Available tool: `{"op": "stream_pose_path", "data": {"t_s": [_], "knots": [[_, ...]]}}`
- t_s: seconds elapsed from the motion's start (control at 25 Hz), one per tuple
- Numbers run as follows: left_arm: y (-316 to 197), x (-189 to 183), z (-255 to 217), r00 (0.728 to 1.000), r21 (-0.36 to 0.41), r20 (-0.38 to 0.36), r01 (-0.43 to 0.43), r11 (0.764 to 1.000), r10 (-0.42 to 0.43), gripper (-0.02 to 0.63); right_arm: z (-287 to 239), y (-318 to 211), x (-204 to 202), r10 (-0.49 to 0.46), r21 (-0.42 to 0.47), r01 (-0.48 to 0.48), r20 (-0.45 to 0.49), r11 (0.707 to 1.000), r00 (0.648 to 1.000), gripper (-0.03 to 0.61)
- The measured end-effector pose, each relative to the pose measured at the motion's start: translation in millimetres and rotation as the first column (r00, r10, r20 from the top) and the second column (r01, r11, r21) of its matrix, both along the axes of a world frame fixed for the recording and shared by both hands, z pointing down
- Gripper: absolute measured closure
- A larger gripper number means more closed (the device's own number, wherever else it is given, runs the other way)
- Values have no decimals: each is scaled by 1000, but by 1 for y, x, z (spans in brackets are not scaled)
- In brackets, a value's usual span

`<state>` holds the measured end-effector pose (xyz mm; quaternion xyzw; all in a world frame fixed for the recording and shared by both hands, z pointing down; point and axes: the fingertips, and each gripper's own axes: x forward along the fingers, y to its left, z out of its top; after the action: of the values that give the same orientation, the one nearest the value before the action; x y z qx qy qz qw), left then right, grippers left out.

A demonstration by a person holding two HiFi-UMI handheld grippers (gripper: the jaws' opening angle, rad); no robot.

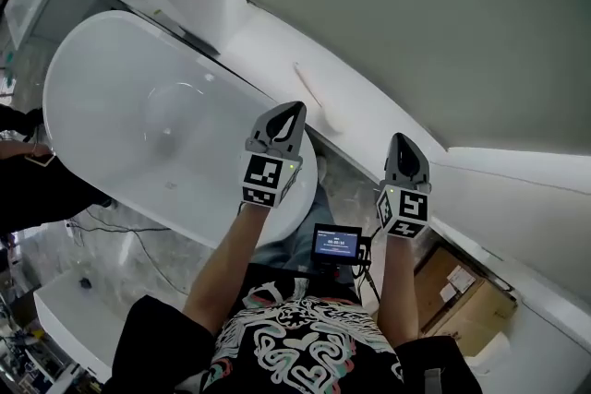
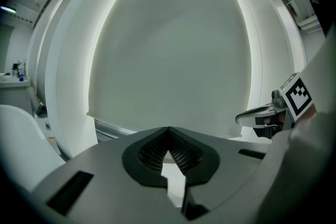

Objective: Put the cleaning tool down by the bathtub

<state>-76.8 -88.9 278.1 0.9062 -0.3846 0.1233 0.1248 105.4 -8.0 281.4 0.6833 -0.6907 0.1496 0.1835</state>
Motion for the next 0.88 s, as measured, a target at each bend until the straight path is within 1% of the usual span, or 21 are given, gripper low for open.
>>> {"op": "stream_pose_path", "data": {"t_s": [0.2, 0.44, 0.6, 0.88], "knots": [[16, -7, -37, 1000, 67, 13, -5, 998, 4, 597, -32, 20, -3, 6, 37, -5, -5, 999, 1000, 551], [26, -23, -81, 1000, 146, 12, 3, 989, -5, 597, -70, 29, -13, 5, 91, -3, -17, 996, 1000, 551], [36, -31, -106, 1000, 184, 9, 8, 983, -10, 598, -93, 38, -22, 2, 124, 1, -22, 992, 1000, 551], [58, -37, -145, 1000, 237, -22, 13, 971, -8, 597, -130, 59, -28, 15, 186, -9, -27, 982, 1000, 552]]}}
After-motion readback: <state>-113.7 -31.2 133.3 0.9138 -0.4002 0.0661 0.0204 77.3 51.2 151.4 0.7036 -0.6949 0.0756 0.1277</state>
